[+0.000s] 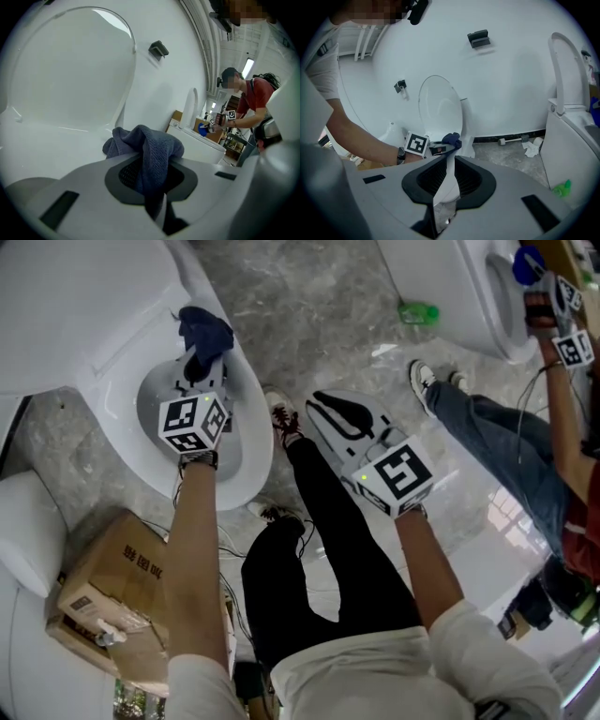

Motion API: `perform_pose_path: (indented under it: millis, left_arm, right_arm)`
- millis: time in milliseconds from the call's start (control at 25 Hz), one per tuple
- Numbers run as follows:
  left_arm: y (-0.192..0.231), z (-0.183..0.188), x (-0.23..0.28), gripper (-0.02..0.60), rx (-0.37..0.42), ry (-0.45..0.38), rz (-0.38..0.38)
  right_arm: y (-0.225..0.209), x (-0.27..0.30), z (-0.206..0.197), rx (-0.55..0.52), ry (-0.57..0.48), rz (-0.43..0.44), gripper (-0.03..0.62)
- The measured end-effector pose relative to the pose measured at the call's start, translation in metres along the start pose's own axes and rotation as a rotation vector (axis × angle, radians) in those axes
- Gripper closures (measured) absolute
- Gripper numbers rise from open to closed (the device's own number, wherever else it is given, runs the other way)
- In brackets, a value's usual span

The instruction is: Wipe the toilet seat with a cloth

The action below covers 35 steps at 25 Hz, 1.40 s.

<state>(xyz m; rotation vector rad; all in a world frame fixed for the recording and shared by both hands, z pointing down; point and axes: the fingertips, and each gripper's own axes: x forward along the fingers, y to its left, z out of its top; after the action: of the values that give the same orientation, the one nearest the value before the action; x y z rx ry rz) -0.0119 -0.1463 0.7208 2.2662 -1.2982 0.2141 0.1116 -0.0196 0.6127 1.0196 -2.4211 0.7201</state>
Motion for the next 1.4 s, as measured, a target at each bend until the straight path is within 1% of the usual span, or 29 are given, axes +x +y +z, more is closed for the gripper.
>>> perform_pose_path:
  millis: [240, 320, 400, 560, 720, 800, 920, 1080, 1200, 1280, 1400]
  left_arm:
    - [-0.024, -0.021, -0.01, 0.543, 0.038, 0.056, -0.057]
    - [-0.029, -0.026, -0.014, 0.543, 0.032, 0.072, -0.066]
    - [-0.035, -0.032, -0.019, 0.543, 0.024, 0.089, -0.079]
    - [-0.048, -0.044, -0.03, 0.545, 0.053, 0.136, -0.122]
    - [-0.058, -0.06, -0.043, 0.543, 0.043, 0.18, -0.167]
    - [-0.063, -0.07, -0.053, 0.545, 0.058, 0.214, -0.187]
    - [-0.075, -0.087, -0.071, 0.544, 0.123, 0.28, -0.24]
    - [-0.091, -0.112, -0.097, 0.543, 0.262, 0.376, -0.351]
    - [-0.1, -0.127, -0.117, 0.543, 0.356, 0.425, -0.423]
    - [-0.106, -0.135, -0.129, 0.544, 0.403, 0.452, -0.462]
    - [-0.116, -0.145, -0.144, 0.543, 0.446, 0.479, -0.515]
  right_arm:
    - [-0.004, -0.011, 0.002, -0.03, -0.013, -0.022, 0.523]
    - [-0.002, -0.015, 0.004, -0.034, -0.019, -0.031, 0.523]
    - [0.003, -0.019, 0.003, -0.028, -0.022, -0.041, 0.523]
    - [0.016, -0.023, 0.001, -0.029, -0.033, -0.047, 0.523]
    - [0.025, -0.027, -0.005, -0.033, -0.031, -0.056, 0.523]
    - [0.031, -0.029, -0.007, -0.041, -0.033, -0.062, 0.523]
    - [0.041, -0.033, -0.012, -0.05, -0.033, -0.07, 0.523]
    - [0.055, -0.039, -0.017, -0.038, -0.052, -0.075, 0.523]
    - [0.066, -0.043, -0.021, -0.025, -0.063, -0.087, 0.523]
    - [0.072, -0.045, -0.026, -0.033, -0.056, -0.104, 0.523]
    - [0.079, -0.048, -0.031, -0.041, -0.055, -0.126, 0.523]
